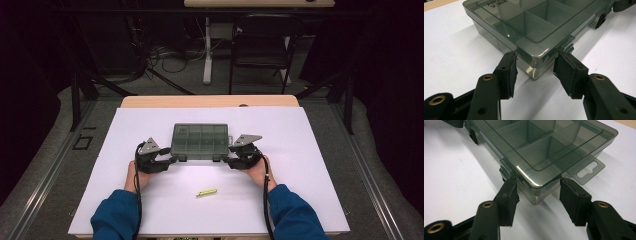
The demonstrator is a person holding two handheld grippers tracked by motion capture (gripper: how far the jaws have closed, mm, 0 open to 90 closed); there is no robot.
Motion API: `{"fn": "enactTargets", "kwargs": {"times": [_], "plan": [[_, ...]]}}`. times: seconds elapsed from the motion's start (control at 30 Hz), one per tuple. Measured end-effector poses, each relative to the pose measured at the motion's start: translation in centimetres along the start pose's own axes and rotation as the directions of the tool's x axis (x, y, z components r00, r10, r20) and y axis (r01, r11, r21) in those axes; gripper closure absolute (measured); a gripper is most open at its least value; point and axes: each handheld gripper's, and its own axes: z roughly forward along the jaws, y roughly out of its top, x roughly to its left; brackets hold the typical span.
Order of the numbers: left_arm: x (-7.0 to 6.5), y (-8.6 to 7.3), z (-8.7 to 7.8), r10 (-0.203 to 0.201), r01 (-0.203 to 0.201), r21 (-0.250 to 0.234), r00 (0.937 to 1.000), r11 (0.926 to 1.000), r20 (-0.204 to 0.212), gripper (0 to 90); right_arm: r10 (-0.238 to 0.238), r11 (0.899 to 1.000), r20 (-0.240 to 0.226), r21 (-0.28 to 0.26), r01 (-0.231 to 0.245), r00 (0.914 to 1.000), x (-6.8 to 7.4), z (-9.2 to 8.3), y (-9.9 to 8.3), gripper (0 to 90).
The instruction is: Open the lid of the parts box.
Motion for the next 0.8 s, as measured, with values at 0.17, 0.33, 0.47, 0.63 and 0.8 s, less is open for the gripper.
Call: {"fn": "enactTargets", "kwargs": {"times": [0.17,0.33,0.47,0.63,0.8], "plan": [[0.02,0.02,0.07,0.005,-0.005,0.008,1.0000,1.0000,-0.005,48.1,-0.005,1.000,-0.003,0.005,0.005,1.0000,-0.06,0.11,-0.09,48.2],[-0.07,0.06,0.16,0.008,-0.008,0.009,0.9999,0.9999,-0.007,48.1,-0.001,1.000,-0.003,0.003,0.001,1.0000,-0.04,0.11,-0.12,48.6],[-0.03,0.03,0.10,0.005,-0.005,0.005,0.9999,1.0000,-0.010,50.9,0.000,1.000,0.001,0.003,0.000,1.0000,0.01,0.11,-0.12,48.9],[-0.02,0.01,0.05,0.001,-0.001,0.004,1.0000,1.0000,-0.007,51.7,0.003,1.000,0.000,0.001,-0.003,1.0000,-0.01,0.08,-0.14,49.5],[-0.05,0.01,0.03,0.000,0.000,0.006,1.0000,1.0000,-0.005,52.0,0.009,1.000,-0.003,-0.014,-0.009,1.0000,-0.07,-0.01,-0.15,51.3]]}}
